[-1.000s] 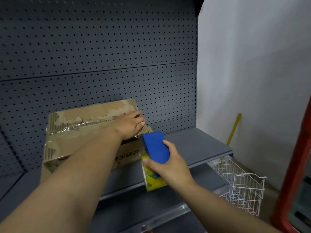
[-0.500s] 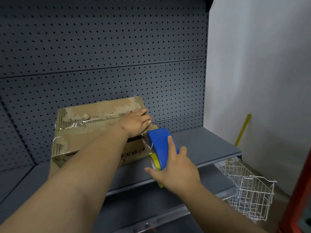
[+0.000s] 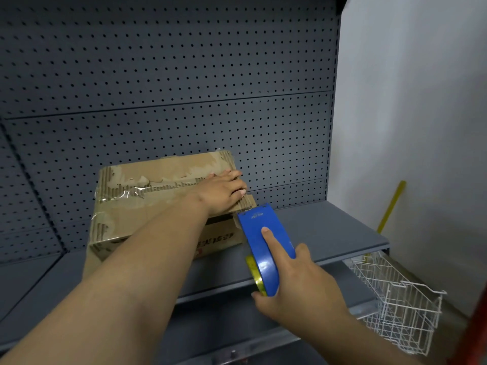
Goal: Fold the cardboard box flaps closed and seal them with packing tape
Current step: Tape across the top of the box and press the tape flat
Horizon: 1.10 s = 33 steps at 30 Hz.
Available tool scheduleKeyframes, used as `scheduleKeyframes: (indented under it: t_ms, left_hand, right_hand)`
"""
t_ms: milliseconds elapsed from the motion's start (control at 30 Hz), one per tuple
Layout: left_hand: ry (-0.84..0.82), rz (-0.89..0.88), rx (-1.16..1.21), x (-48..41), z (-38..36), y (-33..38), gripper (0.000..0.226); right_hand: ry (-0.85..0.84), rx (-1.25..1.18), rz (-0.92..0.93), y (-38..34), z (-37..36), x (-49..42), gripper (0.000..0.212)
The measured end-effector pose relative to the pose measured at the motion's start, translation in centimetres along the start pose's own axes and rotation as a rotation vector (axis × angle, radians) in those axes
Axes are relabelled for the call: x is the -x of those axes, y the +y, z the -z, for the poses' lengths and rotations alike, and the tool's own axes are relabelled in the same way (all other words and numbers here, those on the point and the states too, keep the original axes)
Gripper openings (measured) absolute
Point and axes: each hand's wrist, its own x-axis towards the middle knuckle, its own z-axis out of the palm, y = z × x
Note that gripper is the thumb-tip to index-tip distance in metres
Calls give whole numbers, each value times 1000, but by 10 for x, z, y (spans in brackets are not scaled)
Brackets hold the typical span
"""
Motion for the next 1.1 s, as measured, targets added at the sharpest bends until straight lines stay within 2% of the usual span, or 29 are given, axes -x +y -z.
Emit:
scheduleKeyframes:
  t_ms: [267,400,567,767,900,1033,1100]
  left_hand:
    - [-4,-9,6,0,0,-1,42]
    - [-2,-14,4,3,0,-7,42]
    - [-1,-17,-6,4,-2,-3,43]
    - [-1,-16,1,4,-3,-5,43]
    - [2,-19,10,2,-3,-6,43]
    - [5,-19,5,0,-5,-10,42]
    - [7,-26,13,0,-5,-11,41]
  right_hand:
    - [-29,10,-56,5,-7,-21,87]
    - [-54,-35,31,-12,-4,-20,83]
    - [-53,114,80,-16,22,-26,84]
    - [-88,63,28,-13,40,-49,82]
    - [-124,-16,82,-18,45,-51,83]
    - [-109,64,83,-22,51,-53,79]
    - [-123,-9,90,-24,55,-55,74]
